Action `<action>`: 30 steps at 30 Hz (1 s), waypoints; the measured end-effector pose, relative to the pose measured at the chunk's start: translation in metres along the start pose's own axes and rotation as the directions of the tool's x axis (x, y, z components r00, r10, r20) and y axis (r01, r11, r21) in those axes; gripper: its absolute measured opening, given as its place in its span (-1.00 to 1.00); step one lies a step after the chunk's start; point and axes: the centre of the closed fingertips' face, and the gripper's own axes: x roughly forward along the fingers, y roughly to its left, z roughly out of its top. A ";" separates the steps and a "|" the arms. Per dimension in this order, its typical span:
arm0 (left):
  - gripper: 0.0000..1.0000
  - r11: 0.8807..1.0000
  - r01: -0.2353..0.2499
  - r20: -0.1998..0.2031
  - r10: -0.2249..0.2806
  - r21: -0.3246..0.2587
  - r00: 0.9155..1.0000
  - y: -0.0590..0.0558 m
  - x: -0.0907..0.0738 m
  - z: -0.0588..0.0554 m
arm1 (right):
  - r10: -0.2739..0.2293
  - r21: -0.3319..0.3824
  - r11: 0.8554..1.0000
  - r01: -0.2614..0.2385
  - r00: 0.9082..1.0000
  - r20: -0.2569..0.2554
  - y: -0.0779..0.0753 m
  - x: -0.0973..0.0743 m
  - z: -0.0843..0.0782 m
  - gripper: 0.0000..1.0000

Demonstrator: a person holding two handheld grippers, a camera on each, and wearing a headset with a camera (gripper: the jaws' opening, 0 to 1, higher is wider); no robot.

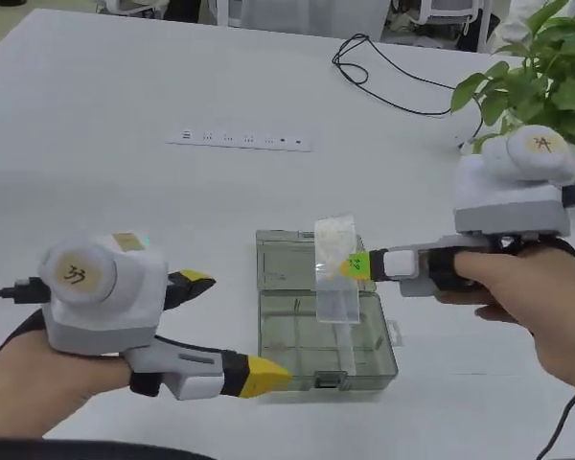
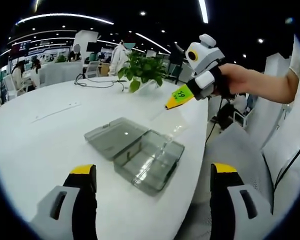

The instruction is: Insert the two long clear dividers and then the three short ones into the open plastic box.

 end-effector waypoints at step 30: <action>1.00 0.987 0.137 -0.020 -0.136 0.084 0.991 -0.003 0.007 -0.019 | -0.104 0.214 0.960 0.181 0.939 -0.328 -0.030 0.038 -0.028 -0.87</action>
